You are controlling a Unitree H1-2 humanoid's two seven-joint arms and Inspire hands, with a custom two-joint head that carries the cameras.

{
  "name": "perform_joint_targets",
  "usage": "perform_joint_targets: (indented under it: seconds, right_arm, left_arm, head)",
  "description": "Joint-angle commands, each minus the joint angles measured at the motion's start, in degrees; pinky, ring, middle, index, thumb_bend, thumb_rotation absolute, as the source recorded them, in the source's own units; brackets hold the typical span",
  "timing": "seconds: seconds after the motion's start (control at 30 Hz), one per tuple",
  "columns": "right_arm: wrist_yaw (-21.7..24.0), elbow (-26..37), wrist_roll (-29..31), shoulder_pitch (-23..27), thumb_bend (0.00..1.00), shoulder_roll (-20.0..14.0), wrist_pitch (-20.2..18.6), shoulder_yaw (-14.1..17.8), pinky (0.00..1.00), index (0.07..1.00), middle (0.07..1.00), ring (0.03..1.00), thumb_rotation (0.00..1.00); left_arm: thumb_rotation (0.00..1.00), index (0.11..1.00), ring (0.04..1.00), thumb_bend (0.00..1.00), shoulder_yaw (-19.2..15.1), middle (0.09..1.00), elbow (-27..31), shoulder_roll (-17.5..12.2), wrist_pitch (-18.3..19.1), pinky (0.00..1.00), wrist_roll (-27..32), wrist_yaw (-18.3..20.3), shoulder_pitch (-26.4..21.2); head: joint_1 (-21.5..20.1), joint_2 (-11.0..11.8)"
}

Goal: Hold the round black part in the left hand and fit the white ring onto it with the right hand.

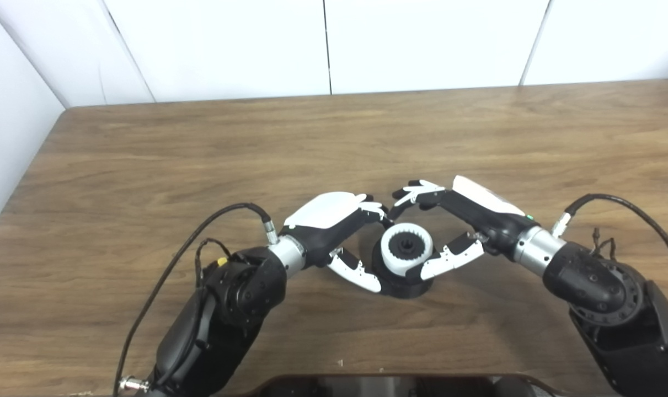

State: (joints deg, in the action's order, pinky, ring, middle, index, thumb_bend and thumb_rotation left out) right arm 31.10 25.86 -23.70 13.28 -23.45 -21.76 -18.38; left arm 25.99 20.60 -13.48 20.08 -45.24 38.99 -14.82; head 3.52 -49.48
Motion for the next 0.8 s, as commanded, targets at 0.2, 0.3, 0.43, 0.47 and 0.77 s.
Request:
perform_joint_targets:
  seconds: [0.2,0.3,0.43,0.47,0.77]
  right_arm:
    - [-0.42,1.62,0.33,1.48,0.92,-0.69,0.54,1.31,0.87,0.755,0.908,0.979,0.34]
    - [-0.62,1.49,0.65,1.28,0.92,-0.51,0.58,1.67,0.87,0.754,0.908,0.979,0.33]
    - [-0.70,1.04,0.76,1.14,0.91,-0.64,1.12,1.85,0.87,0.756,0.910,0.982,0.34]
    - [-0.69,0.95,0.75,1.15,0.91,-0.63,1.13,1.85,0.87,0.756,0.910,0.982,0.34]
    - [-1.48,0.76,0.81,1.19,0.91,0.40,0.80,2.35,0.88,0.802,0.932,0.975,0.40]
  left_arm:
    - [0.37,0.783,0.992,0.93,-0.29,0.923,2.25,-0.20,-0.56,0.90,-1.06,-1.07,-1.78]
    - [0.37,0.793,0.994,0.94,-0.33,0.925,2.25,-0.23,-0.40,0.91,-1.16,-0.99,-1.75]
    - [0.37,0.800,0.990,0.94,-0.35,0.926,2.10,-0.21,-0.56,0.90,-1.29,-1.16,-1.82]
    - [0.37,0.802,0.991,0.94,-0.46,0.926,2.15,-0.07,-0.31,0.90,-1.26,-1.11,-1.77]
    - [0.37,0.822,0.983,0.95,-1.10,0.926,2.90,0.11,0.14,0.86,-1.26,-1.10,-1.21]
  head:
    - [0.19,0.33]
    - [0.31,0.39]
    - [0.26,0.42]
    - [0.27,0.42]
    - [0.22,0.47]
